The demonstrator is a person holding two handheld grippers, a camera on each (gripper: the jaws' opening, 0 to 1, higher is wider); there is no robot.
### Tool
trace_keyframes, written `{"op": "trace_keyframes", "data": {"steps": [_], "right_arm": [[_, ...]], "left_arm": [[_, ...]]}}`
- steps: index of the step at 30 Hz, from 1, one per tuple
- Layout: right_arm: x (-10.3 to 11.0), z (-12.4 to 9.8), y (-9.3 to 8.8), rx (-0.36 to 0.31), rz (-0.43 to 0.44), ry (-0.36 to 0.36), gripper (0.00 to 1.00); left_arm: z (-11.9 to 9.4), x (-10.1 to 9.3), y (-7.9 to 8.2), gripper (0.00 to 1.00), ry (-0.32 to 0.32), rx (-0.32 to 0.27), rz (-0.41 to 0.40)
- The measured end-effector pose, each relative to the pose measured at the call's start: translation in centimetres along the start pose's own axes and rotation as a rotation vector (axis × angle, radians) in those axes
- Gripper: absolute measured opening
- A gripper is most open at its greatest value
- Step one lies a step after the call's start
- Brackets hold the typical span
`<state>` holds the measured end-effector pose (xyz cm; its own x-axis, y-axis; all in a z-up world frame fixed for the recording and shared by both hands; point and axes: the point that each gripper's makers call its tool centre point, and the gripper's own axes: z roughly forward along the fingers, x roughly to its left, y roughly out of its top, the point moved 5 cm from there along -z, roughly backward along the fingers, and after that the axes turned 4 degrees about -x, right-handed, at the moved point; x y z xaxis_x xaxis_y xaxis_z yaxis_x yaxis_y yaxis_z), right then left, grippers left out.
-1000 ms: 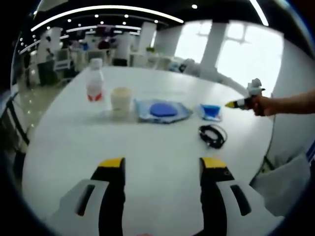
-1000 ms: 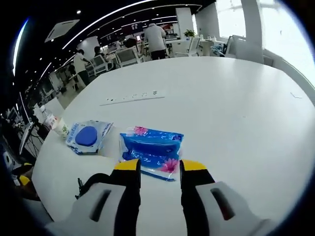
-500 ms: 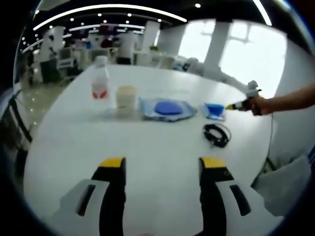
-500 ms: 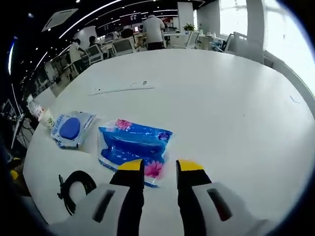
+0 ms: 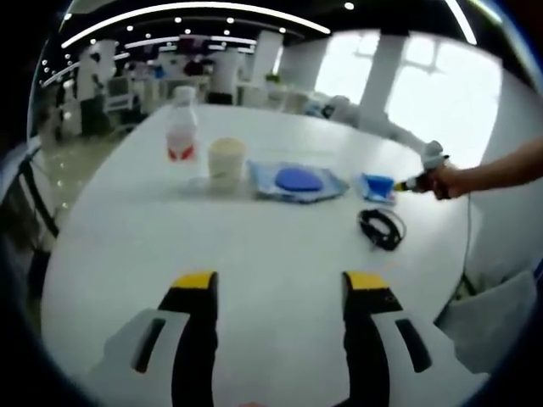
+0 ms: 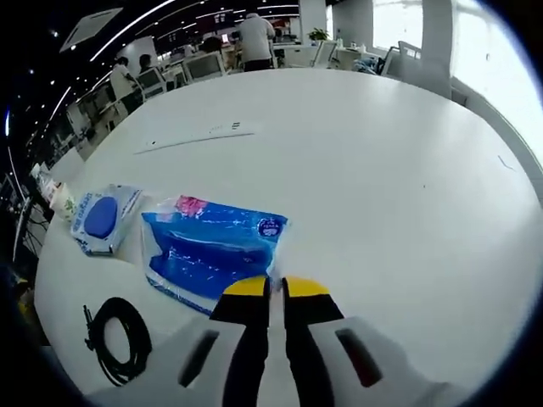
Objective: Arrange the tabletop items into an orderly group along one side of the table until the central work area is clear of visible clutter.
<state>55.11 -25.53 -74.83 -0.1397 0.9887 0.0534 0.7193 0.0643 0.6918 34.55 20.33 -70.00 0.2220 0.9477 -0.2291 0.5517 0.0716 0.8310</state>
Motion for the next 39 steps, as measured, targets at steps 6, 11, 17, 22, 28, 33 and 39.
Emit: {"op": "trace_keyframes", "data": {"steps": [6, 11, 17, 22, 28, 33, 39], "right_arm": [[-0.8, 1.1, 0.6, -0.012, 0.022, -0.003, 0.00], [-0.8, 1.9, 1.6, -0.036, 0.070, -0.001, 0.00], [0.2, 2.9, 2.9, -0.058, 0.091, 0.009, 0.00], [0.8, 3.8, 3.8, -0.059, 0.069, 0.032, 0.00], [0.8, 4.9, 4.0, -0.044, 0.045, 0.036, 0.00], [1.3, 5.1, 3.6, -0.027, 0.021, 0.045, 0.00], [1.3, 5.1, 3.4, -0.024, 0.012, 0.045, 0.00]], "left_arm": [[0.1, 0.0, 0.0, 0.55, -0.001, 0.004, 0.007], [0.1, -0.1, -0.1, 0.55, -0.002, 0.009, 0.008], [0.1, -0.1, -0.2, 0.55, -0.006, 0.012, 0.009], [0.1, 0.0, -0.1, 0.55, -0.002, 0.008, 0.000], [0.0, 0.0, -0.2, 0.55, -0.001, 0.009, 0.000], [0.0, 0.1, -0.3, 0.55, 0.002, 0.014, -0.004], [0.0, 0.2, -0.4, 0.55, 0.008, 0.018, -0.009]]}}
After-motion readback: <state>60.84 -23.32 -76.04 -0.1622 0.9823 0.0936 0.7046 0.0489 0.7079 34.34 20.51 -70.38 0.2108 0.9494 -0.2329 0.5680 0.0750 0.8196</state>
